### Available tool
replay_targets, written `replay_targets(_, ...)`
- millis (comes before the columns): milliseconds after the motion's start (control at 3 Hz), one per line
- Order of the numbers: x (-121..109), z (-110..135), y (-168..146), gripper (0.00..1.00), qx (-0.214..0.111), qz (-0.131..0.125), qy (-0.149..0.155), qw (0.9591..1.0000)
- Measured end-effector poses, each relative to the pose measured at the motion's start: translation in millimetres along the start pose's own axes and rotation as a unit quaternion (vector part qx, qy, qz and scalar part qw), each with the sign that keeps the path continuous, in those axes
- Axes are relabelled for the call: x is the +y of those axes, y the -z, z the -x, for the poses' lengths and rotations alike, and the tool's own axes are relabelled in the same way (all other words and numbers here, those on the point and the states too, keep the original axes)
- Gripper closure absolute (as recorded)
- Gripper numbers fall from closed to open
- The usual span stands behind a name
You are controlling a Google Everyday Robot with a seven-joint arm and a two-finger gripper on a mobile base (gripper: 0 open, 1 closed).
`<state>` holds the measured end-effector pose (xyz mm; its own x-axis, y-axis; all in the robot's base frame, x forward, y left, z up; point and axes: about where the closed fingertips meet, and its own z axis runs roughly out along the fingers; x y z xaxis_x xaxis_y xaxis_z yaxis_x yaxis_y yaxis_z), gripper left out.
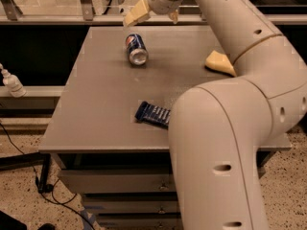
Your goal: Place pepsi can upright
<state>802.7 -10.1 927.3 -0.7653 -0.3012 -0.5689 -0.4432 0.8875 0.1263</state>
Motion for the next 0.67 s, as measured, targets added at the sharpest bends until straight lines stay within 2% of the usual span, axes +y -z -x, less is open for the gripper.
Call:
replay_targets(333, 17.5, 2.0, -27.3, 0.0, 0.021, 0.005, -0.004, 0.9998)
replay_targets(667, 21.8, 0.3, -51.1, 0.0, 0.044, -0.009, 0.0, 0.999)
